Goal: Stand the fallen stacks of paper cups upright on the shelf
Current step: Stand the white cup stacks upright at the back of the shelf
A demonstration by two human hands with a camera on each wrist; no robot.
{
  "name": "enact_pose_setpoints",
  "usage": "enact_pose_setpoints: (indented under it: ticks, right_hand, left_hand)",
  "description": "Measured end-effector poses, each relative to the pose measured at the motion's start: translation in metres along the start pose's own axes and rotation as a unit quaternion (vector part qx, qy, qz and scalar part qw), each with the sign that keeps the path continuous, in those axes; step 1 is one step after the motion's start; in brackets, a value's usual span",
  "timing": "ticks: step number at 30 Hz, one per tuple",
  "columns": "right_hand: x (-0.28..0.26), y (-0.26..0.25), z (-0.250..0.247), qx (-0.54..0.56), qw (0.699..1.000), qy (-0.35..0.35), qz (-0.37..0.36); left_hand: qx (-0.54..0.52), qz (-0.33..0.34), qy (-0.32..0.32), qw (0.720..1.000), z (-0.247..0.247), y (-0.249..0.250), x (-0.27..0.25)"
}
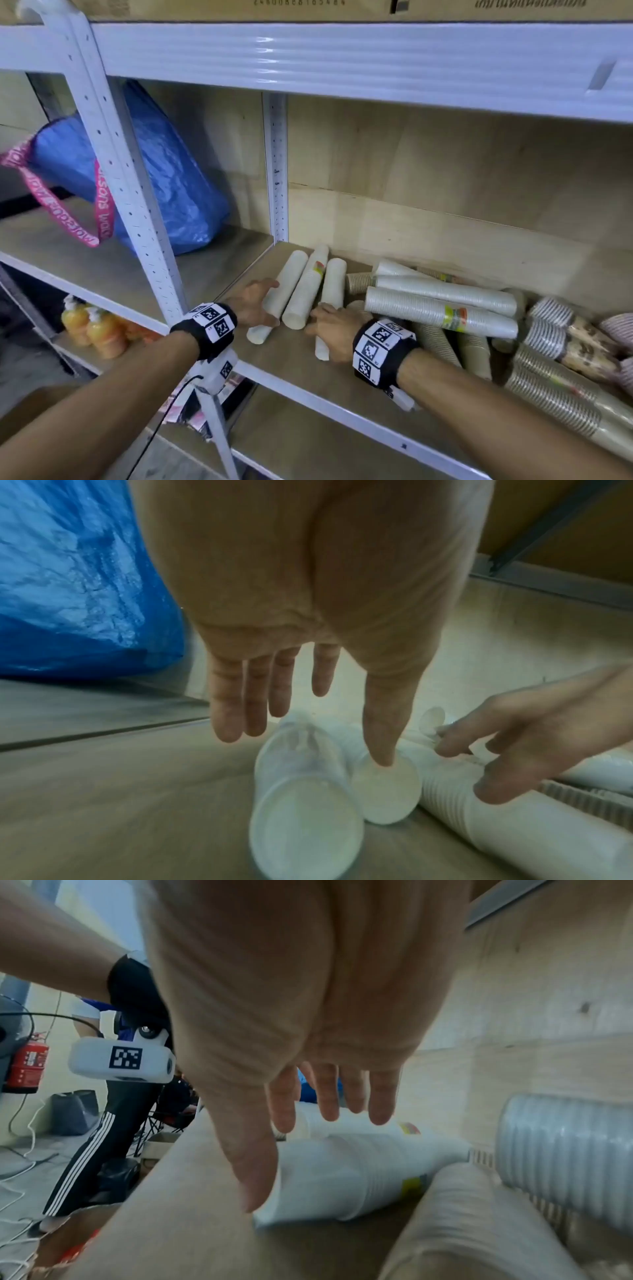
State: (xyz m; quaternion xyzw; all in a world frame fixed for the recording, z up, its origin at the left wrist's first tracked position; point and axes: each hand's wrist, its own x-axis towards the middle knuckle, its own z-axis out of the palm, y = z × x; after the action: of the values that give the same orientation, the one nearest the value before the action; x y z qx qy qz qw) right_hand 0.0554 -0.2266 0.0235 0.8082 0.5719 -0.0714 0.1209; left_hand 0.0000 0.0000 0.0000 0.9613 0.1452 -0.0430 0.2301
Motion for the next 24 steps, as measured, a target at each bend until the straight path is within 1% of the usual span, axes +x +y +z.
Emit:
enact_pose_setpoints:
  ticks: [1,4,8,12,15,19,24]
  right_hand:
    - [0.001,-0.002,0.001,-0.009,1.000,-0.012,0.006]
    - [0.000,-0.004,0.008,-0.012,1.000,-0.010,0.006]
    - [0.003,-0.003,0.012,-0.034,0.999,-0.023,0.014]
    - [0.005,0.000,0.015,-0.046,0.999,-0.015,0.010]
    - [0.003,0.003,0.018,-0.045,0.999,0.006,0.001]
    - [0.000,0.007,0.019,-0.004,1.000,0.023,-0.001]
    - [0.001,0.010,0.006,0.075,0.995,0.065,-0.008]
  left_hand:
    - [-0.003,-0.008,0.000,1.000,0.002,0.001,-0.003]
    - [0.007,-0.051,-0.002,0.999,0.011,0.001,-0.010]
    - [-0.015,-0.074,0.018,0.997,0.021,-0.002,-0.015]
    - [-0.020,-0.081,0.033,0.996,0.024,0.001,-0.020]
    - [-0.004,-0.096,0.044,0.994,0.024,0.003,-0.023]
    - [-0.004,-0.099,0.048,0.994,0.019,0.006,-0.027]
    - [-0.001,-0.070,0.054,0.996,0.000,0.014,-0.031]
